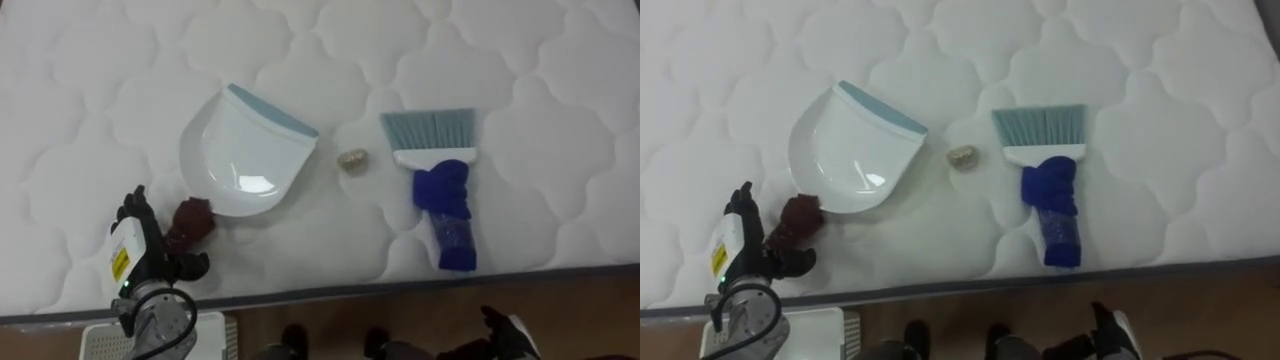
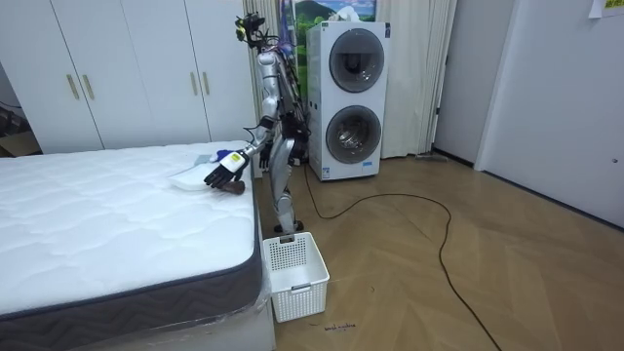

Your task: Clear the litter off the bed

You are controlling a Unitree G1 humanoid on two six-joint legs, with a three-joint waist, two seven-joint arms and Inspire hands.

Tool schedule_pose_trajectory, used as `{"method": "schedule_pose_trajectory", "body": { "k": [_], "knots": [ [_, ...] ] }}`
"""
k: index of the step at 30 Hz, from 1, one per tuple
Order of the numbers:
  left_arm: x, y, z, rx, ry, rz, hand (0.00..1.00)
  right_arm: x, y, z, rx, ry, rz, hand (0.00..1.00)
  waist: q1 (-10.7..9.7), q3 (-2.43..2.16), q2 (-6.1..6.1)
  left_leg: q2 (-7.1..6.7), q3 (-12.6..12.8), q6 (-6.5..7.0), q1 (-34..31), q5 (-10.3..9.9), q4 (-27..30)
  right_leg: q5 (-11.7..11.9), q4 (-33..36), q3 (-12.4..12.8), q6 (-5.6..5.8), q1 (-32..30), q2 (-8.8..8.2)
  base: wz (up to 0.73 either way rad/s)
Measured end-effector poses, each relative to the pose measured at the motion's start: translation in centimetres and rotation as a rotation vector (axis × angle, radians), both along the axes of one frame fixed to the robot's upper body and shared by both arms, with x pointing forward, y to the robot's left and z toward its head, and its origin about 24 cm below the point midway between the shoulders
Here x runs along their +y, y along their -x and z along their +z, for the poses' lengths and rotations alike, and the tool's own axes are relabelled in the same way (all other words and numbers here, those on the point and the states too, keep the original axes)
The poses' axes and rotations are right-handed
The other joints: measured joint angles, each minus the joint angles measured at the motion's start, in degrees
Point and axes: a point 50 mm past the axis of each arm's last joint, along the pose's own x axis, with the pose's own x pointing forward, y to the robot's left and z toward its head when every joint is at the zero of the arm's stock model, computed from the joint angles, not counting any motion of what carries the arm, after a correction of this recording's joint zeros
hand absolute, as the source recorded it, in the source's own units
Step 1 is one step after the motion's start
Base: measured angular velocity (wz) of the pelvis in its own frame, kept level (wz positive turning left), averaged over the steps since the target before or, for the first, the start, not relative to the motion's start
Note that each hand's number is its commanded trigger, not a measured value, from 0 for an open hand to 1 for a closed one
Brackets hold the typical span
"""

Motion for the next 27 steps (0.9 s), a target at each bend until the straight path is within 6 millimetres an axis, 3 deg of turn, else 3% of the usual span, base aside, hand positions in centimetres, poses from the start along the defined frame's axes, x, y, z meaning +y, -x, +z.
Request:
{"method": "schedule_pose_trajectory", "body": {
  "k": [12,14,18,21,24,27],
  "knots": [
    [0.0,-0.9,0.5,-0.021,0.019,0.019,0.00,-0.1,-0.1,0.1,-0.014,0.010,0.029,0.00,-0.9,0.13,-0.25,-0.04,0.1,-0.26,-1.8,-1.0,2.4,-1.7,2.7,-0.5,-0.23,-1.5,-0.66,0.04],
    [0.2,-0.8,0.4,-0.017,0.041,0.045,0.00,0.1,0.0,0.1,-0.012,0.005,0.036,0.00,-1.1,0.13,-0.26,0.87,0.2,-0.36,-2.2,-1.8,3.7,-1.7,2.7,-0.3,-0.25,-1.4,0.04,-0.10],
    [0.3,-0.9,0.3,0.003,0.051,0.046,0.00,0.3,-0.2,0.1,-0.017,-0.002,0.043,0.00,-1.7,0.20,-0.52,1.15,0.8,-0.23,-3.5,-2.4,5.3,-1.9,3.7,-0.3,-0.41,-2.4,0.14,-0.05],
    [0.4,-0.9,0.1,0.033,0.061,0.039,0.00,0.4,-0.2,0.1,-0.016,-0.009,0.044,0.00,-3.0,0.25,-0.58,1.45,0.8,-0.01,-4.8,-3.2,7.7,-2.7,5.1,-0.6,-0.25,-3.0,0.09,0.08],
    [0.9,-1.1,0.2,0.045,0.064,0.034,0.00,0.6,-0.2,0.1,-0.026,-0.016,0.058,0.00,-3.4,0.30,-0.73,2.82,1.5,0.17,-6.7,-4.6,10.3,-3.4,7.1,-1.1,-0.46,-4.2,0.33,-0.01],
    [1.6,-1.8,0.7,0.033,0.110,0.066,0.00,0.8,-0.3,0.1,-0.032,-0.020,0.057,0.00,-3.7,0.40,-0.96,2.95,1.8,0.37,-8.6,-5.8,13.3,-4.5,10.2,-1.0,-0.46,-6.3,0.00,-0.04]
  ]
}}
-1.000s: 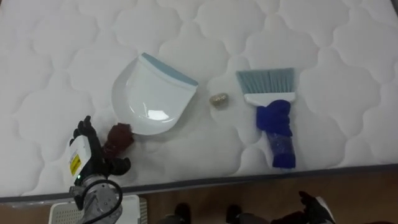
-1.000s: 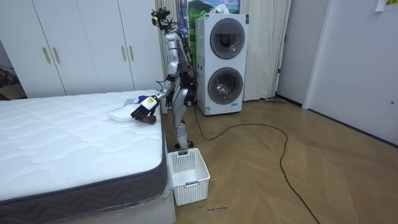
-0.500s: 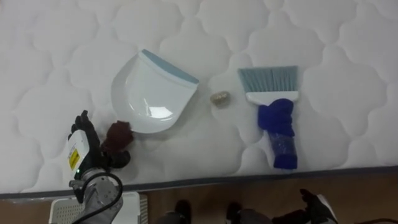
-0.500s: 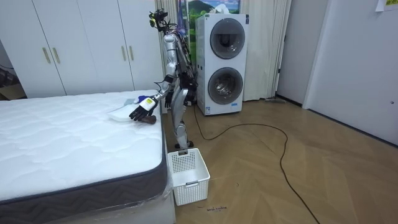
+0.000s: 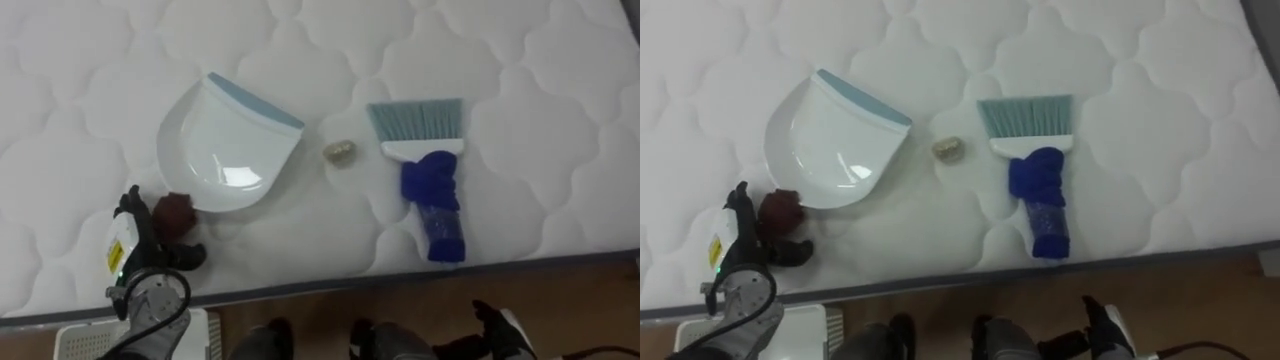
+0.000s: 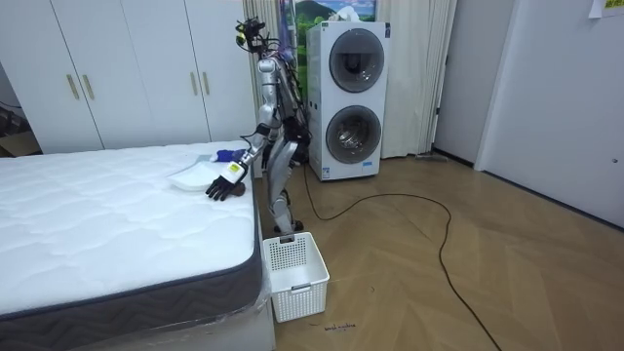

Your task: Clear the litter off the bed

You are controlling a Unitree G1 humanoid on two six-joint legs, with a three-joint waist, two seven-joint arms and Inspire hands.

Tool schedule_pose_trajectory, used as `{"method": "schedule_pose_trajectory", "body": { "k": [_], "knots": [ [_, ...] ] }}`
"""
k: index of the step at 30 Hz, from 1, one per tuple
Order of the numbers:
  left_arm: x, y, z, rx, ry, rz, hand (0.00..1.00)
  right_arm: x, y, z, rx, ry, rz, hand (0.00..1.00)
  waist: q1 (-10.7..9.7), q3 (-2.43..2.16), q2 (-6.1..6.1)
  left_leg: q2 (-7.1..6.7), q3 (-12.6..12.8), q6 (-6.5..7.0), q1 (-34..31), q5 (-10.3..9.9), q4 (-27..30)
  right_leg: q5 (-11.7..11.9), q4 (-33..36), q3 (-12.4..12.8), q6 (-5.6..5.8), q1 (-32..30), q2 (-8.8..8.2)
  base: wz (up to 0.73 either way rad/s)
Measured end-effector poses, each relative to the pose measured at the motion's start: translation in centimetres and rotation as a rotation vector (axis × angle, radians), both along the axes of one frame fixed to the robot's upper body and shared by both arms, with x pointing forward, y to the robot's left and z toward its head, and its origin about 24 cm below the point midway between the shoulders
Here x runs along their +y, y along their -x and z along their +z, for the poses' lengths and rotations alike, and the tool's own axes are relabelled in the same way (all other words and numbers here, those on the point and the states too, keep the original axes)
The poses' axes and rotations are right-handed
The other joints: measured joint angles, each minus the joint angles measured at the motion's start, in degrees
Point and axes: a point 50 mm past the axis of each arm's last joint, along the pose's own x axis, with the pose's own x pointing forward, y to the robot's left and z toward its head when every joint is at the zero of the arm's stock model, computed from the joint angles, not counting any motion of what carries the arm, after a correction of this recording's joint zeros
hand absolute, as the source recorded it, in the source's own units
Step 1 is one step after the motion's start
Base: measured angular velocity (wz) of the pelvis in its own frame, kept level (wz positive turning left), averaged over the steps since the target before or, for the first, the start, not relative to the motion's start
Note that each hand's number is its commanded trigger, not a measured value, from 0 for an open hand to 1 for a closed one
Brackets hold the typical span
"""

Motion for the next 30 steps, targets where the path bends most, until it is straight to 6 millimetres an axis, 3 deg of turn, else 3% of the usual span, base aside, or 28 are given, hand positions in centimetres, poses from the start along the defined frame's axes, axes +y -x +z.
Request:
{"method": "schedule_pose_trajectory", "body": {
  "k": [4,8,9,10,11,12,15,17,19,30],
  "knots": [
    [0.9,-1.0,1.0,-0.032,0.030,0.034,0.00,0.0,-0.2,0.2,-0.017,-0.005,0.003,0.00,0.0,0.24,-0.58,-0.10,1.1,0.31,-2.6,-0.9,3.0,-1.2,4.2,0.9,-0.06,-3.6,-0.87,-0.06],
    [1.3,-1.7,1.6,-0.055,0.054,0.065,0.02,0.2,-0.1,0.2,-0.024,-0.014,0.003,0.00,-0.2,0.28,-0.55,0.47,1.1,0.27,-5.1,-1.2,5.3,-1.4,6.2,1.1,-0.30,-6.1,-0.57,-0.06],
    [1.4,-1.8,1.7,-0.056,0.053,0.066,0.25,0.2,-0.2,0.2,-0.025,-0.016,0.003,0.00,-0.1,0.28,-0.57,0.58,1.1,0.24,-5.3,-1.2,5.6,-1.4,6.4,1.2,-0.32,-6.3,-0.46,-0.09],
    [1.5,-1.9,1.8,-0.057,0.052,0.069,0.63,0.3,-0.2,0.2,-0.025,-0.019,0.006,0.00,0.0,0.29,-0.54,1.01,1.1,0.12,-5.7,-1.4,6.2,-1.4,6.6,1.6,-0.40,-6.6,0.05,-0.12],
    [1.7,-1.9,1.9,-0.061,0.055,0.074,0.93,0.3,-0.3,0.3,-0.030,-0.022,0.008,0.00,0.1,0.28,-0.52,1.28,1.2,0.05,-6.3,-1.5,6.7,-1.4,6.9,1.5,-0.43,-7.1,0.21,-0.12],
    [1.7,-2.0,1.9,-0.063,0.055,0.074,1.00,0.3,-0.3,0.3,-0.031,-0.022,0.008,0.00,0.1,0.29,-0.48,1.33,1.2,0.02,-6.6,-1.5,6.8,-1.4,7.0,1.5,-0.43,-7.4,0.23,-0.05],
    [2.1,-2.4,2.3,-0.062,0.052,0.066,1.00,0.2,-0.2,0.2,-0.022,-0.015,0.014,0.00,0.2,0.27,-0.25,1.45,1.2,-0.30,-7.9,-1.7,7.9,-1.5,8.4,1.8,-0.62,-9.0,0.31,-0.01],
    [2.8,-2.2,2.5,-0.056,0.032,0.079,1.00,0.2,-0.2,0.2,-0.022,-0.013,0.020,0.00,0.3,0.29,0.59,1.89,1.0,-0.53,-9.0,-2.0,9.4,-1.5,9.1,1.9,-0.68,-9.7,1.11,-0.09],
    [3.6,-2.4,3.0,-0.066,0.012,0.089,1.00,0.1,-0.3,0.3,-0.025,-0.011,0.022,0.00,-0.2,0.40,1.10,1.78,0.5,-0.61,-9.9,-2.0,10.2,-1.8,10.0,1.4,-0.96,-10.4,0.85,0.05],
    [4.9,-3.1,4.0,-0.033,-0.058,0.103,1.00,0.0,0.8,-0.1,0.026,0.001,0.021,0.00,-1.3,0.49,1.63,1.78,0.5,-1.03,-11.0,-1.8,10.9,-1.9,11.7,0.9,-1.98,-11.8,0.14,0.02]
  ]
}}
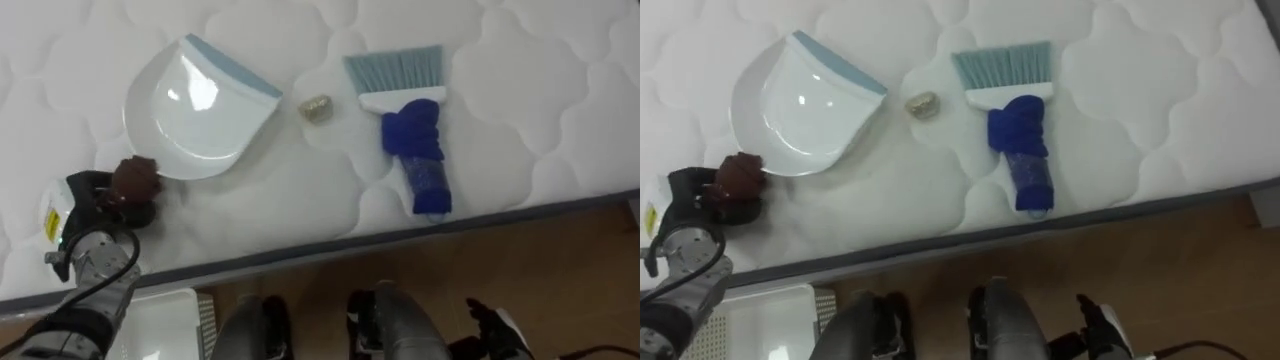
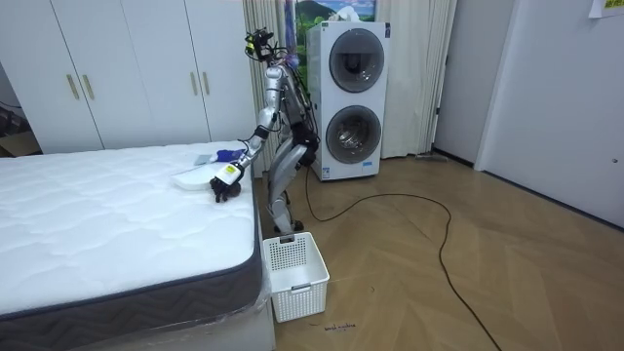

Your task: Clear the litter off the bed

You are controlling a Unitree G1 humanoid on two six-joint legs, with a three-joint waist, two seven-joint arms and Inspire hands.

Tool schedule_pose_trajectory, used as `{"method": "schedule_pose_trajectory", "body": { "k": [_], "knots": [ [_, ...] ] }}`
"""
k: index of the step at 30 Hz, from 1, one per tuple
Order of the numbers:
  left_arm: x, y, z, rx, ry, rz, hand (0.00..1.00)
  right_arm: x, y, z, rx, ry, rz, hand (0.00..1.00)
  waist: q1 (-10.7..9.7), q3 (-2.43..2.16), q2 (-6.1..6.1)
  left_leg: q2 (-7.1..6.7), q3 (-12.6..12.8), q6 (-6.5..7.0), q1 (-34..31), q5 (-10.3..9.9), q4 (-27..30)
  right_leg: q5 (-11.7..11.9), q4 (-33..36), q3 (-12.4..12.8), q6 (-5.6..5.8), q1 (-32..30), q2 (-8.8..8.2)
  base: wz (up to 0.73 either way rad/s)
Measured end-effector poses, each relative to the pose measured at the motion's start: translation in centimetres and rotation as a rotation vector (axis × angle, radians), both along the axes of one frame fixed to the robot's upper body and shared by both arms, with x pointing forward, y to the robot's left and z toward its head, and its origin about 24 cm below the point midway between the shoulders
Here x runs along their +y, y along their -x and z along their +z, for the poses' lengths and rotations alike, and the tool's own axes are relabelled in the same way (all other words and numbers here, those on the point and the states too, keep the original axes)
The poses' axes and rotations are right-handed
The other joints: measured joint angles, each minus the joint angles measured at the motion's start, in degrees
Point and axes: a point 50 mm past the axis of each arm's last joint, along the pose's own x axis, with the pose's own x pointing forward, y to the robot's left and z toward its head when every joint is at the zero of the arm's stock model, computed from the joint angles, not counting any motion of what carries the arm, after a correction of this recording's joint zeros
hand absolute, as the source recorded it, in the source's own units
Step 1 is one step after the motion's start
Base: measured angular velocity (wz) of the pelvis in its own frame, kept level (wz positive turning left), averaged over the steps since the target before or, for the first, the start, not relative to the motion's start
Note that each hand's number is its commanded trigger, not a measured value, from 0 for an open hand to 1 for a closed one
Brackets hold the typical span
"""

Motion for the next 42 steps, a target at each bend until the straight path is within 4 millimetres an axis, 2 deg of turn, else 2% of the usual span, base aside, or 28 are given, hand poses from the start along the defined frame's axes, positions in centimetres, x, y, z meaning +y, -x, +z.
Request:
{"method": "schedule_pose_trajectory", "body": {
  "k": [6,8,15,20,24,33,39,42],
  "knots": [
    [-0.2,-0.1,-0.1,0.034,-0.020,-0.014,1.00,0.0,-0.1,0.0,0.009,0.011,-0.006,0.00,0.1,0.00,0.11,-0.13,0.4,0.25,0.5,-0.2,-0.1,-0.1,0.1,0.4,0.12,0.3,-0.13,-0.01],
    [-0.6,0.0,-0.4,0.058,-0.018,-0.024,1.00,-0.1,-0.1,0.0,0.010,0.015,-0.009,0.00,-0.1,0.03,0.16,-0.73,0.7,0.36,1.1,-0.2,-0.4,-0.3,0.2,1.0,0.49,0.5,-0.30,0.00],
    [-1.0,-0.2,-0.6,0.092,-0.059,-0.087,1.00,0.1,-0.5,0.2,-0.007,-0.003,-0.027,0.00,0.1,0.14,0.30,-0.95,0.9,0.74,1.3,-0.6,-0.4,-0.6,0.3,1.4,1.00,0.6,-0.47,0.00],
    [-1.2,-0.2,-0.7,0.108,-0.090,-0.108,1.00,0.1,-0.4,0.1,-0.011,-0.017,-0.053,0.00,0.1,0.40,-0.13,-1.04,1.6,1.00,2.3,-0.8,-0.9,-0.8,0.4,1.9,1.17,1.2,-1.04,-0.02],
    [-1.3,0.1,-0.9,0.115,-0.087,-0.112,1.00,0.1,-0.8,0.3,-0.030,-0.041,-0.102,0.00,-0.1,0.39,-0.41,-0.99,1.9,1.12,2.4,-0.8,-1.0,-0.9,0.3,1.9,1.27,1.3,-1.11,-0.01],
    [-1.6,0.2,-1.0,0.142,-0.196,-0.198,1.00,-0.4,-2.1,1.1,-0.146,-0.127,-0.315,0.00,-0.2,0.31,-0.51,-0.95,1.9,1.34,2.9,-0.7,-1.3,-0.8,-0.2,1.9,1.32,1.7,-1.08,0.00],
    [-1.6,0.8,-1.4,0.155,-0.278,-0.232,1.00,-1.3,-4.3,2.6,-0.282,-0.211,-0.569,0.00,-0.1,0.21,-0.66,-0.89,2.6,1.38,4.1,-0.7,-1.9,-0.7,-0.4,2.7,1.47,2.3,-0.93,-0.04],
    [-1.5,1.4,-1.8,0.165,-0.314,-0.240,1.00,-1.6,-5.3,3.3,-0.340,-0.237,-0.670,0.00,-0.2,-0.14,-0.82,-0.92,3.1,1.44,5.0,-0.4,-3.2,-0.4,-1.5,2.9,1.46,2.9,-0.95,-0.04]
  ]
}}
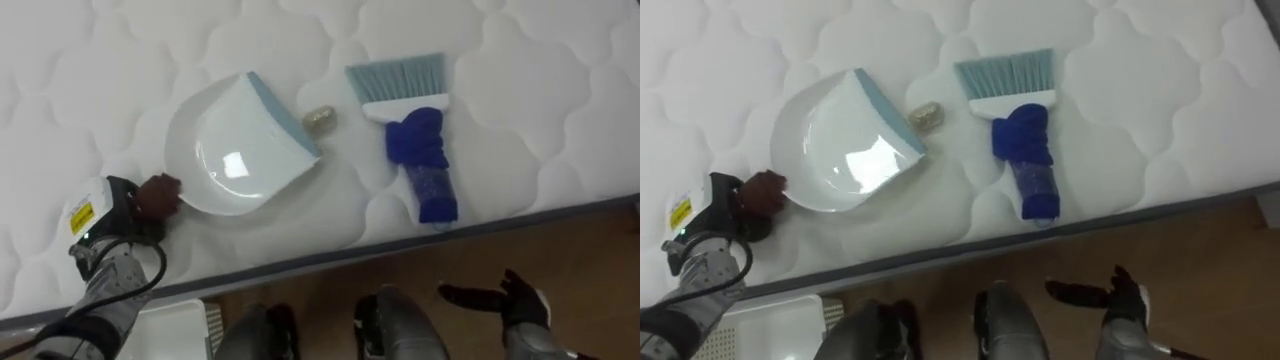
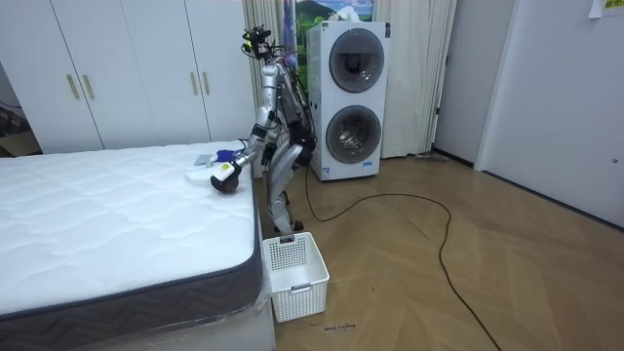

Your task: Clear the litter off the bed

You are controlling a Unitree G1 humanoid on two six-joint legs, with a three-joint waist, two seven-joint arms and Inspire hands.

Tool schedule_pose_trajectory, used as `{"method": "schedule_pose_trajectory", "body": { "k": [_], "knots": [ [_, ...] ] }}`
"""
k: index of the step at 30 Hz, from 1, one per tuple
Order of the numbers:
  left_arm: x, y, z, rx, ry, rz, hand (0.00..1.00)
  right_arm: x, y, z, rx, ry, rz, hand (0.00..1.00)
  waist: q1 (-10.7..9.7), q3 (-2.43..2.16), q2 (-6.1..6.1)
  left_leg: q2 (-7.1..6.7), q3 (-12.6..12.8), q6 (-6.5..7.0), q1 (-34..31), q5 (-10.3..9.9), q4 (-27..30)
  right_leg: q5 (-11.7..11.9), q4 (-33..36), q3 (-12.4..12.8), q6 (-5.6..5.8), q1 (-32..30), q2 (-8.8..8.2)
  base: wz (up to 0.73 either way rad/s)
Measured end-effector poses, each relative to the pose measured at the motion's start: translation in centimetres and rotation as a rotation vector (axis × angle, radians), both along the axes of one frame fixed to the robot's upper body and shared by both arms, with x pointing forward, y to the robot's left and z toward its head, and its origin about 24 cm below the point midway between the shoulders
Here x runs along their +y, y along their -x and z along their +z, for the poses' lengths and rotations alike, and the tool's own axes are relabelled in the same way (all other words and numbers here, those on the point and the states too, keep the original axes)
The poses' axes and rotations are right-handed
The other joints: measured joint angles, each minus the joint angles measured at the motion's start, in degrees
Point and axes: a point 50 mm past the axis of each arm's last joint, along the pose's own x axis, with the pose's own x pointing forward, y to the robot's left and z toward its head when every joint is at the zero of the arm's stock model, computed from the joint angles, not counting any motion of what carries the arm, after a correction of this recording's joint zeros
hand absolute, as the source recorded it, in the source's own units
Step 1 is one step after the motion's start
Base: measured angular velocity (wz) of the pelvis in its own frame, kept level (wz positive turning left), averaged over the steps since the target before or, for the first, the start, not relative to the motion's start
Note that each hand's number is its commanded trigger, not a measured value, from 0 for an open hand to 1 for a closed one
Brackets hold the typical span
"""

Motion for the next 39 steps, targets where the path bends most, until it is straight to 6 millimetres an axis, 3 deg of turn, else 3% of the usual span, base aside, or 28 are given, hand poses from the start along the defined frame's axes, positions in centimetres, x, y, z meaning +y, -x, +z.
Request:
{"method": "schedule_pose_trajectory", "body": {
  "k": [2,4,9,12,14,18,23,26,39],
  "knots": [
    [0.0,0.6,-0.4,-0.005,-0.036,-0.019,1.00,-0.5,-0.3,0.4,-0.029,-0.033,-0.110,0.00,-0.1,-0.51,-0.20,-0.09,0.1,0.06,0.1,0.1,-0.6,0.2,-0.6,0.2,0.12,0.0,0.03,0.00],
    [0.0,1.0,-0.5,-0.012,-0.067,-0.034,1.00,-0.9,-0.7,0.9,-0.060,-0.045,-0.176,0.00,-0.1,-0.71,-0.29,-0.10,0.3,0.07,0.1,0.1,-0.9,0.2,-0.9,0.2,0.21,0.0,0.04,0.00],
    [-0.3,1.3,-0.5,-0.036,-0.146,-0.082,1.00,-1.5,-1.9,2.5,-0.132,0.015,-0.275,0.00,0.1,-0.88,-0.34,-0.06,0.5,0.19,0.2,0.2,-1.6,0.5,-1.8,0.3,0.49,0.2,0.27,0.00],
    [-0.4,1.8,-0.8,-0.026,-0.195,-0.115,1.00,-1.5,-2.1,3.2,-0.122,0.146,-0.250,0.00,0.1,-0.87,-0.36,-0.17,1.3,0.29,1.5,0.3,-2.3,0.4,-2.0,0.8,0.61,0.9,-0.05,-0.03],
    [-0.4,2.0,-0.9,-0.023,-0.220,-0.130,1.00,-1.6,-2.8,4.2,-0.138,0.269,-0.226,0.00,0.1,-0.88,-0.43,-0.97,1.9,0.47,2.3,0.5,-3.3,0.5,-2.1,1.8,0.95,1.0,-0.13,-0.11],
    [-0.2,2.5,-1.3,-0.003,-0.223,-0.123,1.00,-1.7,-4.2,6.4,-0.224,0.436,-0.209,0.00,0.0,-0.88,-0.44,-0.93,3.1,0.69,3.5,0.8,-4.5,1.0,-2.8,2.6,1.18,1.5,-0.07,-0.10],
    [-0.4,2.6,-1.5,0.012,-0.221,-0.121,1.00,-0.6,-6.4,9.6,-0.378,0.660,-0.148,0.00,0.0,-0.80,-0.53,-0.86,3.0,0.82,4.1,0.9,-5.2,1.1,-3.9,2.3,1.31,2.5,-0.02,0.02],
    [-0.7,2.2,-1.4,0.021,-0.208,-0.135,1.00,0.5,-7.1,10.5,-0.432,0.722,-0.074,0.00,0.6,-0.79,-0.51,-0.90,2.9,0.84,4.1,0.9,-5.4,1.0,-4.2,1.8,1.36,2.6,-0.04,0.05],
    [-1.8,1.1,-1.0,0.043,-0.175,-0.201,1.00,4.7,-8.3,10.9,-0.520,0.781,0.216,0.00,3.7,-0.46,-0.07,-0.64,2.1,0.83,4.6,0.9,-6.7,1.0,-5.9,1.3,1.42,3.7,-0.19,0.01]
  ]
}}
